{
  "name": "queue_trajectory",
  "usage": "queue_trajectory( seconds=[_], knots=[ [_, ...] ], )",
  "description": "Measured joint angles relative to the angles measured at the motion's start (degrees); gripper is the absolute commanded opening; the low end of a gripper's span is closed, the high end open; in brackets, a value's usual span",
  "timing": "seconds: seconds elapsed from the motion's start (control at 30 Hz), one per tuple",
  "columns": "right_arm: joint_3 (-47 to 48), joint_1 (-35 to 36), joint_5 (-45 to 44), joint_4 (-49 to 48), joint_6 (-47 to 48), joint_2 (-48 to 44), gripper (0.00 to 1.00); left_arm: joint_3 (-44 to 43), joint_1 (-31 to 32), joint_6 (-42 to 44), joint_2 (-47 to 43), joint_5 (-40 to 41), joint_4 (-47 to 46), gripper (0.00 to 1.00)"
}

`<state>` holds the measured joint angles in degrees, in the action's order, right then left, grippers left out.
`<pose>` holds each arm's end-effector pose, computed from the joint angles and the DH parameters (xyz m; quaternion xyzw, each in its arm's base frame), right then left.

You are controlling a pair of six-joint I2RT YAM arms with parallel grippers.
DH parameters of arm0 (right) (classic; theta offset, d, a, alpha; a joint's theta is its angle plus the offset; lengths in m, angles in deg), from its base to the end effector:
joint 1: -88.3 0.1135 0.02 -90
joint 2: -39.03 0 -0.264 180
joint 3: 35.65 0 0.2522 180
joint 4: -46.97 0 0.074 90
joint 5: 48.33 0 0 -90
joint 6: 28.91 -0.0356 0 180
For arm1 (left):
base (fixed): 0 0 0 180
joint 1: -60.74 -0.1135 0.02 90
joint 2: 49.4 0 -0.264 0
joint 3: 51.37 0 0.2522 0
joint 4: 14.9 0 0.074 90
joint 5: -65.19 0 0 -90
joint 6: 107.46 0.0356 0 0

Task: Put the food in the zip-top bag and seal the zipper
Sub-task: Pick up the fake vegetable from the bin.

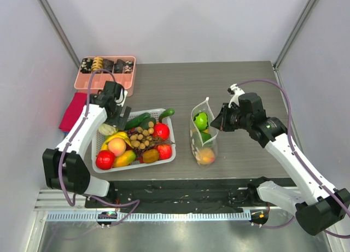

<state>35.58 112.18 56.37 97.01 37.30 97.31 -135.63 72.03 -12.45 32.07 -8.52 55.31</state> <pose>0.1915 0.0947 0.3292 -0.0577 0.8879 0.2833 0.3579 0.2709 -0.0439 0.2870 0.1102 0.9649 0.1281 0.2011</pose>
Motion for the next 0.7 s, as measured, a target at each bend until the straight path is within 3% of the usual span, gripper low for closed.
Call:
queue_trajectory(
  seconds=[0.13, 0.4, 0.53, 0.7],
  knots=[
    [0.0, 0.0, 0.0, 0.0, 0.13, 0.24, 0.01, 0.37, -0.07, 0.66, 0.85, 1.64, -0.55, 0.94],
    [0.0, 0.0, 0.0, 0.0, 0.26, 0.61, 0.01, -2.43, -0.02, 2.1, 0.98, 1.62, 0.9, 0.42],
    [0.0, 0.0, 0.02, 0.0, 0.33, 0.61, 0.01, -10.25, 0.07, 2.78, 0.02, -0.59, 2.49, 0.38],
    [0.0, 0.0, 0.24, -0.02, 0.33, 0.61, 0.01, -23.06, 1.68, 2.62, -1.95, -8.41, 4.33, 0.46]
  ],
)
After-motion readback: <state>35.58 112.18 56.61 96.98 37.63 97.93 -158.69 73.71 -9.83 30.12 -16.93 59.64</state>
